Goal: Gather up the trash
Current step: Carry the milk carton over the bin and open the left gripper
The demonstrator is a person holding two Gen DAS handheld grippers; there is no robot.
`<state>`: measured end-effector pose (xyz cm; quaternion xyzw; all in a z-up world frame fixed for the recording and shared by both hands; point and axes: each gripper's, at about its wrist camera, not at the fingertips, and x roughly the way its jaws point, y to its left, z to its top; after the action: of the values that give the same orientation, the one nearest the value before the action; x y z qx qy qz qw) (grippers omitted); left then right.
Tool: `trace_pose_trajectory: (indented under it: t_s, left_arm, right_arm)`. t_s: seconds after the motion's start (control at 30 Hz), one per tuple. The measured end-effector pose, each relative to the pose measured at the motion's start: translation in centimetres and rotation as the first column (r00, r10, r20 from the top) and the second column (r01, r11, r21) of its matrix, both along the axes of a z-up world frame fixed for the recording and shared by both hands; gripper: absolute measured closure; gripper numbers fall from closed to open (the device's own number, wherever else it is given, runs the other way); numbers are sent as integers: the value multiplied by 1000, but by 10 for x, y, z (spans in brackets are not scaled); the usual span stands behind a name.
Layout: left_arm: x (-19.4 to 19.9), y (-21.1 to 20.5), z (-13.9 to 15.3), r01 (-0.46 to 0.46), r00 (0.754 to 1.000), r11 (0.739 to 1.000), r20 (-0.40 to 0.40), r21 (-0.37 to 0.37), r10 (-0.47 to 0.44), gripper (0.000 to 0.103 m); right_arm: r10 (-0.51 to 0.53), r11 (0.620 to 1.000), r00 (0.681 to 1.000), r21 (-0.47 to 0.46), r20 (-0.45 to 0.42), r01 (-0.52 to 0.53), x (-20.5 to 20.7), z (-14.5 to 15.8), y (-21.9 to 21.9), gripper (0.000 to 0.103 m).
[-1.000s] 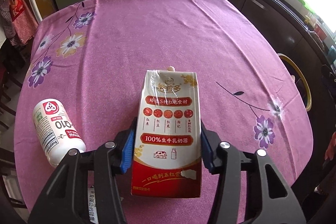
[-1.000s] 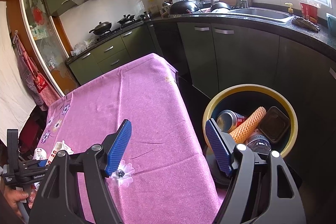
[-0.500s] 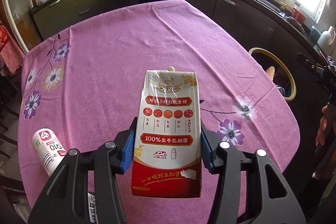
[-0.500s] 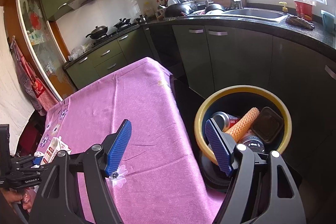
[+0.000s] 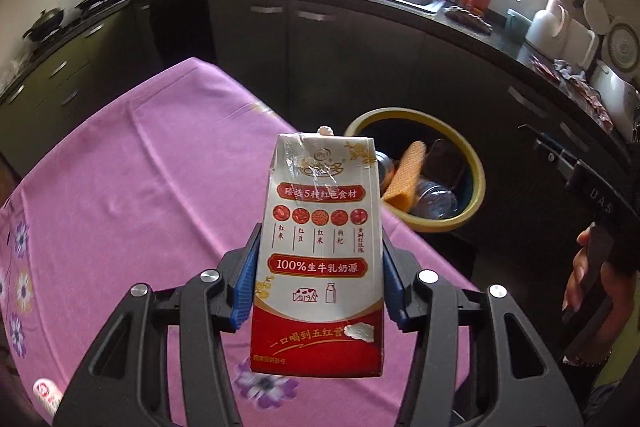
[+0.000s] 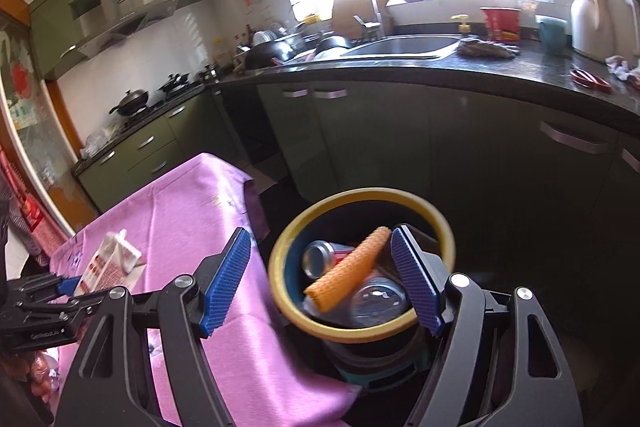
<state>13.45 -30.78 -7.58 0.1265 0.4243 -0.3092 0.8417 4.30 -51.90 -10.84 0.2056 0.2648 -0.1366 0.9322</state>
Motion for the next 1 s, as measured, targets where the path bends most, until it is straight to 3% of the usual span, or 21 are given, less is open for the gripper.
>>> trace_pose_trajectory:
  t_s: [0.17, 0.27, 0.47, 0.53, 0.6, 0.7, 0.77, 0.83, 1.0]
  left_arm:
    - [20, -87, -12, 129, 991, 992, -28, 2, -129, 53]
    - [41, -135, -32, 173, 980, 985, -100, -1, -172, 53]
    - [87, -191, -72, 128, 976, 992, -176, 8, -125, 51]
    - [96, -199, -79, 117, 977, 993, -178, 12, -113, 37]
    - [98, -195, -77, 85, 984, 996, -159, 29, -79, 36]
    - [88, -165, -54, 55, 981, 997, -181, -45, -63, 35]
    - [71, -134, -27, 42, 990, 995, -132, -87, -54, 32]
    - [47, -99, -2, 33, 995, 991, -86, -127, -44, 18]
    - [-2, -16, 26, 20, 999, 986, -31, -166, -25, 17]
  right_arm:
    - [-62, 998, 998, 5, 1, 62, -20, -1, -25, 31]
    - [-99, 995, 995, 10, 3, 99, -35, -1, -39, 31]
    - [-156, 988, 988, 13, 12, 155, -56, 3, -55, 31]
    - [-166, 986, 986, 9, 21, 166, -62, 6, -57, 31]
    - [-168, 986, 985, 2, 28, 168, -64, 10, -56, 31]
    - [-169, 986, 985, -9, 32, 169, -63, 13, -55, 30]
    - [-164, 986, 986, -6, 31, 164, -61, 13, -56, 30]
    - [-155, 988, 988, 0, 24, 155, -57, 12, -53, 30]
    - [-89, 996, 996, 3, 6, 89, -45, 7, -36, 30]
